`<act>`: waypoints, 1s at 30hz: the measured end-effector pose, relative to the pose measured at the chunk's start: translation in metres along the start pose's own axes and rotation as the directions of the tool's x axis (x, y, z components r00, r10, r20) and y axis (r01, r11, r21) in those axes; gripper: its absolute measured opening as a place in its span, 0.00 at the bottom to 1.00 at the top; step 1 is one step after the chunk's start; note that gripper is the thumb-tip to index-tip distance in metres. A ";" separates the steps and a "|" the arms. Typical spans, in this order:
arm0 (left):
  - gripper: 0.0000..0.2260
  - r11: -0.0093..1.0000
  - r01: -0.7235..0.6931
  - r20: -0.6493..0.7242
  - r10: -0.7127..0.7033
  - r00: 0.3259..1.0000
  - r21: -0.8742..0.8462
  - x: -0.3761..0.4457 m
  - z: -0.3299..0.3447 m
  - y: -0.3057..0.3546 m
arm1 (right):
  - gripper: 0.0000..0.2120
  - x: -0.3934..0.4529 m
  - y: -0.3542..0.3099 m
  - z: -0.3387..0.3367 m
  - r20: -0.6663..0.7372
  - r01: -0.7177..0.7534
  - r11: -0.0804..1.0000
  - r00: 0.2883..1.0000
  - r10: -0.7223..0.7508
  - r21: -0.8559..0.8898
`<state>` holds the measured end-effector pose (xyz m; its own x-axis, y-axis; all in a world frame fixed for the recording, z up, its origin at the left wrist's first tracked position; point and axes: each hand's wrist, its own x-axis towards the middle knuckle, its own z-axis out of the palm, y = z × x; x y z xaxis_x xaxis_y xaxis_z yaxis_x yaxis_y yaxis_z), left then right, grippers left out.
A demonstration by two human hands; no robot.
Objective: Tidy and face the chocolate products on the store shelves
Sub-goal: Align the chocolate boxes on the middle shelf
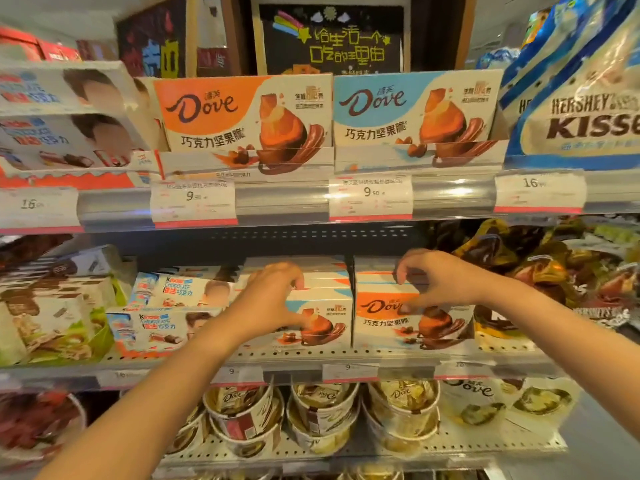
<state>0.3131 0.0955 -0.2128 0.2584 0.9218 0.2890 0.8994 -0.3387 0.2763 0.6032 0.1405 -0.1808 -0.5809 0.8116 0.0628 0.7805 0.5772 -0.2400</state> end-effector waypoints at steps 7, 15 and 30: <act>0.16 0.999 0.002 0.053 -0.004 0.999 0.035 0.007 -0.008 -0.002 | 0.20 -0.009 0.007 0.007 -0.047 0.019 0.962 0.998 -0.033 -0.273; 0.15 0.980 -0.064 -0.046 0.056 0.997 -0.190 -0.007 -0.049 0.005 | 0.14 -0.016 0.003 -0.017 -0.173 0.039 0.997 0.984 -0.050 -0.067; 0.13 0.961 -0.103 -0.027 0.100 0.995 -0.256 -0.042 -0.090 0.013 | 0.16 0.043 -0.076 -0.006 -0.157 0.180 0.976 0.968 -0.198 -0.121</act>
<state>0.2820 0.0356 -0.1389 0.3370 0.8779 0.3401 0.7473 -0.4691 0.4705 0.5209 0.1320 -0.1537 -0.6800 0.6854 0.2606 0.6855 0.7203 -0.1058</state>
